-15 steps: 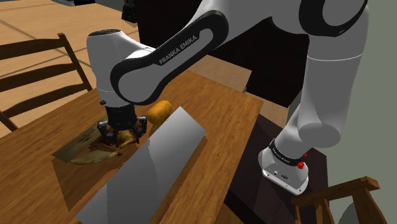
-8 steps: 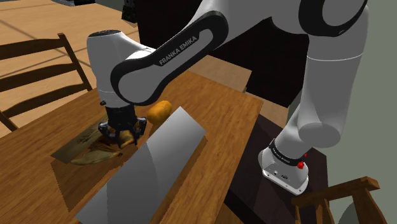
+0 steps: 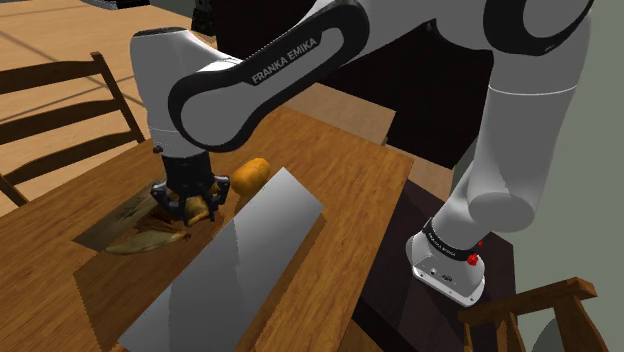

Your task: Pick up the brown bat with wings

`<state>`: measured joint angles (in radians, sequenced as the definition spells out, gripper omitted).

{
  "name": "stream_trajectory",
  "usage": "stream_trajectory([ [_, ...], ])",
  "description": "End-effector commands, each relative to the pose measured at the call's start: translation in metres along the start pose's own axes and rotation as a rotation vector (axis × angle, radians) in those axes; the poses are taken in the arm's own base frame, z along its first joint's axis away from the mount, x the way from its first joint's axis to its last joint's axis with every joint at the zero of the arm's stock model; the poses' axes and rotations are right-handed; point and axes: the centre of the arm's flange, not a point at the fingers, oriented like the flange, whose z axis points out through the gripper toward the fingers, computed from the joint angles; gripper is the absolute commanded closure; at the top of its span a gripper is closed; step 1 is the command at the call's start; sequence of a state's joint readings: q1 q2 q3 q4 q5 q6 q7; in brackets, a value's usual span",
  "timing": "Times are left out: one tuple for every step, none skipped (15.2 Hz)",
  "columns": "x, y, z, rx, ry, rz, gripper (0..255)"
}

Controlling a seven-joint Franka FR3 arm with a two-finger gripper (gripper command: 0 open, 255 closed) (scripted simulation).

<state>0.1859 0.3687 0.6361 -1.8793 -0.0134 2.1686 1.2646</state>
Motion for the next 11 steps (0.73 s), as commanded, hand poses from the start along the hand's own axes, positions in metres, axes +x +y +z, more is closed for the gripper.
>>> stream_trajectory([
  [-0.002, -0.002, -0.011, 0.001, 0.001, 0.0, 255],
  [-0.003, -0.003, -0.016, 0.001, 0.001, 0.0, 255],
  [-0.004, -0.003, -0.021, 0.001, 0.001, 0.0, 255],
  [-0.005, -0.003, -0.026, 0.001, 0.001, 0.0, 255],
  [-0.006, -0.003, -0.032, 0.001, 0.001, 0.0, 255],
  [-0.007, -0.004, -0.037, 0.001, 0.001, 0.0, 255],
  [-0.008, -0.004, -0.042, 0.001, 0.001, 0.0, 255],
  [-0.009, -0.004, -0.047, 0.001, 0.001, 0.0, 255],
  [-0.01, -0.004, -0.052, 0.001, 0.001, 0.0, 255],
  [-0.01, -0.004, -0.053, 0.001, 0.001, 0.0, 255],
  [-0.01, -0.004, -0.053, 0.001, 0.001, 0.0, 255],
])
